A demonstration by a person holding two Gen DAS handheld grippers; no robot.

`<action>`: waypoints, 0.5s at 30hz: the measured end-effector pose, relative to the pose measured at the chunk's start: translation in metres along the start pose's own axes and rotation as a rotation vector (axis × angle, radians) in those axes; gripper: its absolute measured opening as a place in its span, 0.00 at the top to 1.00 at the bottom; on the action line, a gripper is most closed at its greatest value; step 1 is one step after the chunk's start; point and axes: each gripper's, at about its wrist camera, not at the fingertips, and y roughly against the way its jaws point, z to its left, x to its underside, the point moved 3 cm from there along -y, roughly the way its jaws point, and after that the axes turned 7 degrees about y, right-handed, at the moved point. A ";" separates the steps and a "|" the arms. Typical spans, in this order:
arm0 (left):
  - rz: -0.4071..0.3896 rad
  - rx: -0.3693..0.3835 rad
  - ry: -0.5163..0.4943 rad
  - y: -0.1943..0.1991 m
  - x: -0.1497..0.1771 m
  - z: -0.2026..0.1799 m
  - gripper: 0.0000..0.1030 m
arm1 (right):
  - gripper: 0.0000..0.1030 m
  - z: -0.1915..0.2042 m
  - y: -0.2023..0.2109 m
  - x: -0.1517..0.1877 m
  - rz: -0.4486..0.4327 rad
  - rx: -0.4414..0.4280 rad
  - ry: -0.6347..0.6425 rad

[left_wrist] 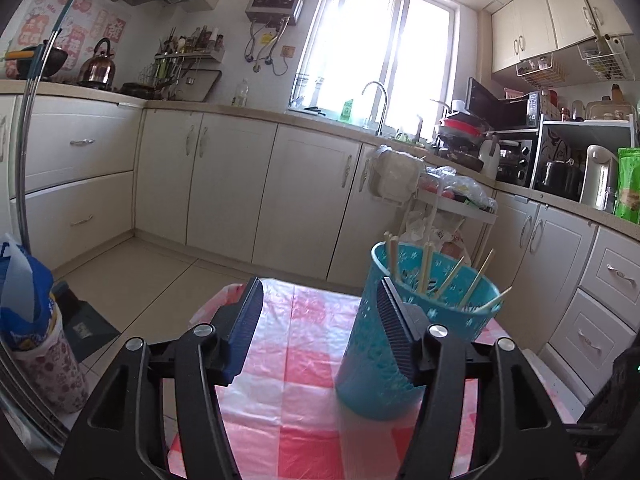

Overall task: Organize utensils
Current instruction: 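Carry the held stick over the teal bin and open the right tool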

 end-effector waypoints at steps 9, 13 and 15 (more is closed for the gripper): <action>0.075 -0.038 0.002 -0.016 0.018 0.018 0.40 | 0.95 0.038 0.052 -0.056 -0.221 -0.160 -0.073; 0.081 -0.045 0.023 -0.018 0.019 0.022 0.39 | 0.95 0.075 0.077 -0.111 -0.375 -0.242 -0.037; 0.077 -0.045 0.021 -0.018 0.019 0.022 0.39 | 0.95 0.093 0.082 -0.135 -0.437 -0.268 -0.013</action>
